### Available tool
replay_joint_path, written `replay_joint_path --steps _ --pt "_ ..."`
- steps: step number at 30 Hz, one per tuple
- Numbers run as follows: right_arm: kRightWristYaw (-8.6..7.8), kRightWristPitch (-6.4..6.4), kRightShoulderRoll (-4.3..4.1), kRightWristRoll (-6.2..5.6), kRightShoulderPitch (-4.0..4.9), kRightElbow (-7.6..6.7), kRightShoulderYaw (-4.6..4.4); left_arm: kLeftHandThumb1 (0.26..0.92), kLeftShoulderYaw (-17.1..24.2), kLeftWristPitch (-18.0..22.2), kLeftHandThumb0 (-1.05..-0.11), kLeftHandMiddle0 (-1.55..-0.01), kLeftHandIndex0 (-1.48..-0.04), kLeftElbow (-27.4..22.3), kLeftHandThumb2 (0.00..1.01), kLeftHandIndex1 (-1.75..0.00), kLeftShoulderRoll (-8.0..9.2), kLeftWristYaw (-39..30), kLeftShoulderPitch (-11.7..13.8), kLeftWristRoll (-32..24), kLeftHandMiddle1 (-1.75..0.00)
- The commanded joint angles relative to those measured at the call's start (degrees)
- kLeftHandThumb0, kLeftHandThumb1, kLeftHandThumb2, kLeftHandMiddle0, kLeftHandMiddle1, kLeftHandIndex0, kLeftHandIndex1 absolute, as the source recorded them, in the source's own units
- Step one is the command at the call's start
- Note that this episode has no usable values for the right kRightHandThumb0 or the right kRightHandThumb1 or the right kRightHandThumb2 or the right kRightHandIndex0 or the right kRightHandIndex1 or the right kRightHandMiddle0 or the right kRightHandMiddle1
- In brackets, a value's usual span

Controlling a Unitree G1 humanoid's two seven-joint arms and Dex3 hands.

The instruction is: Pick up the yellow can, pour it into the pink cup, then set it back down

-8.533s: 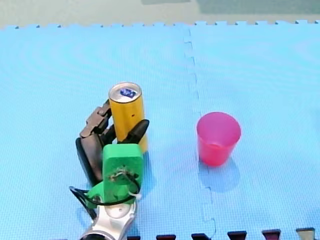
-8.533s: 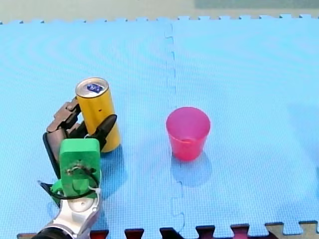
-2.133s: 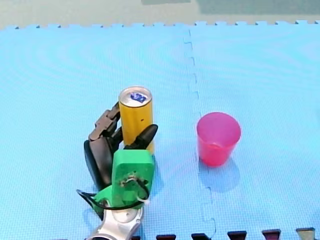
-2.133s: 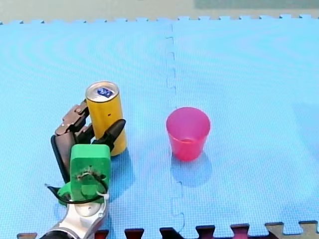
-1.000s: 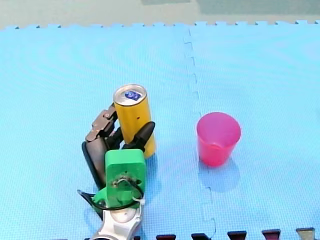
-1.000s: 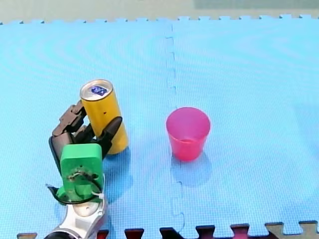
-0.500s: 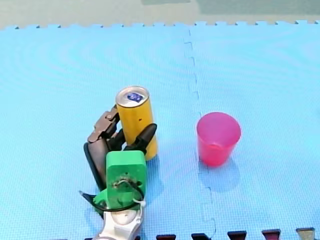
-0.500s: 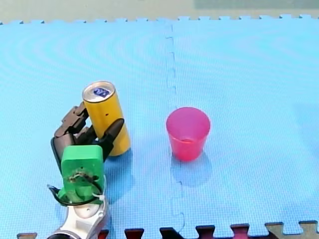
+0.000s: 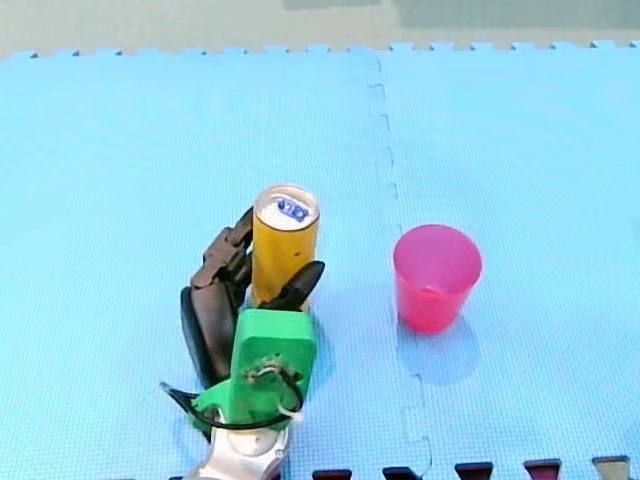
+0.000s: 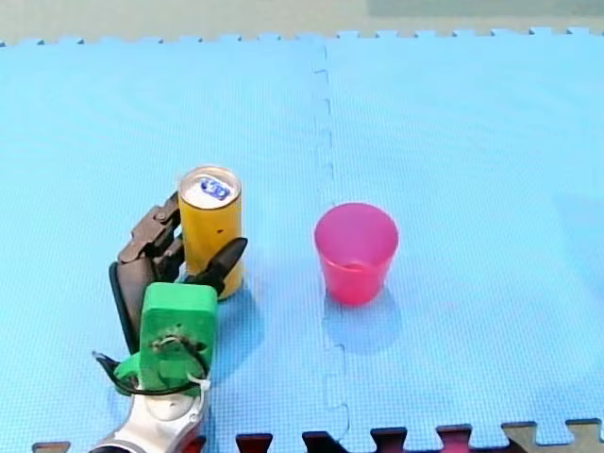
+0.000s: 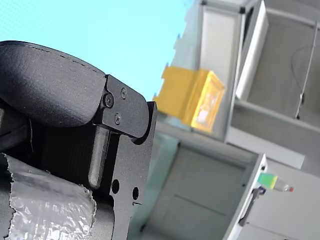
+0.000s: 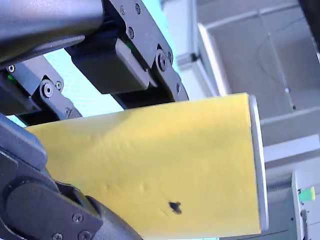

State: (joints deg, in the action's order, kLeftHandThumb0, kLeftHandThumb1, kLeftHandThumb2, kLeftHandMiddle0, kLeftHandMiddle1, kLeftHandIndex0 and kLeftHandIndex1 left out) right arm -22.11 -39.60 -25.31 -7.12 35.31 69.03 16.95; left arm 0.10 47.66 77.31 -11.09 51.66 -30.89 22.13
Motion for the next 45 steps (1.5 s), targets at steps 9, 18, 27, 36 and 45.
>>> replay_joint_path --steps 9,18,27,36,45 --pt "-0.32 -0.2 -0.17 -0.23 -0.01 -0.1 0.08 0.693 -2.4 -1.1 -0.96 -0.49 -0.36 0.2 0.01 0.0 0.52 5.1 -0.4 1.7 0.0" --pt "-0.77 -0.06 -0.02 -0.45 0.31 0.07 0.13 0.731 -3.3 -2.9 -1.048 -0.38 -0.3 0.3 0.01 0.0 0.76 6.9 -0.7 2.0 0.0" --pt "-1.11 -0.19 -0.22 -0.46 0.46 0.29 0.15 0.749 -3.8 -2.4 -1.048 -0.37 -0.28 0.3 0.01 0.0 0.88 6.8 -0.7 2.0 0.0" --pt "-0.81 -0.4 0.22 -0.13 0.74 0.39 -0.17 0.812 -4.7 -0.2 -1.048 -0.3 -0.26 -0.1 0.02 0.0 1.58 5.4 -0.6 2.3 0.0" --pt "0.05 -0.48 1.51 0.33 0.97 0.68 -0.62 0.826 -1.7 3.2 -1.048 -0.19 -0.18 -2.9 0.01 0.0 0.69 -11.1 1.9 -5.5 0.0"
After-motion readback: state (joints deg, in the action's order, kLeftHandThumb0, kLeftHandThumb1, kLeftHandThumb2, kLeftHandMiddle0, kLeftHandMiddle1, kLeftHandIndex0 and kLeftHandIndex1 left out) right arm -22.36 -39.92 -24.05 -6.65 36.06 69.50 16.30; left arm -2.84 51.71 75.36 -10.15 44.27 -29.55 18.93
